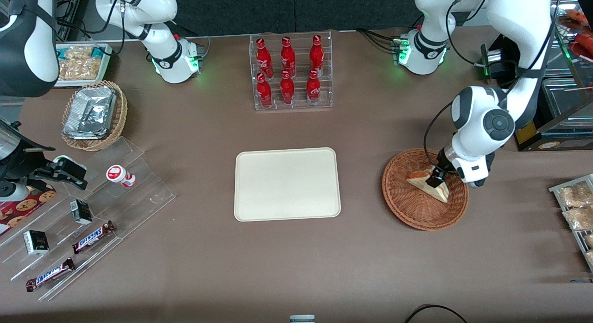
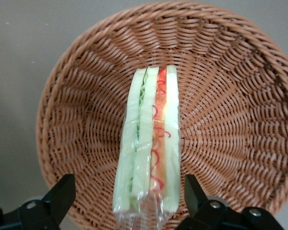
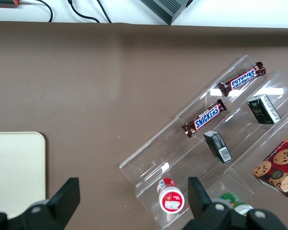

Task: Place sandwich from basket to tray
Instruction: 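Lower the left gripper and close it on the sandwich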

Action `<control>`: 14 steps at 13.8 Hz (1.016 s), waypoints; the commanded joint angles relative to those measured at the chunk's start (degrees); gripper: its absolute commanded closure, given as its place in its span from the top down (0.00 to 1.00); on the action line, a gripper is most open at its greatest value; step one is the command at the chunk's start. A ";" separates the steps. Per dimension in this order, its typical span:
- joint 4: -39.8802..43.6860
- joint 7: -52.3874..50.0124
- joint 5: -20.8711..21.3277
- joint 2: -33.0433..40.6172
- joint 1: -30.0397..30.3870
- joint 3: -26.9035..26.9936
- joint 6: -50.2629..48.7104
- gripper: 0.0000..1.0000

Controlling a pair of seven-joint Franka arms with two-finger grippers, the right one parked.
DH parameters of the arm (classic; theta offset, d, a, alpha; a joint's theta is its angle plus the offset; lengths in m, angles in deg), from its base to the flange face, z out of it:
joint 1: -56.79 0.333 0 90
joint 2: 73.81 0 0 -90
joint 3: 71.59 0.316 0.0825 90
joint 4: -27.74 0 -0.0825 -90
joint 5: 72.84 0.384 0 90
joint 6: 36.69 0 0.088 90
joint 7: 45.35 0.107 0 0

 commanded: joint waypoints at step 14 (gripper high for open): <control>1.67 -0.17 0.83 -1.55 -1.00 -0.54 4.27 0.04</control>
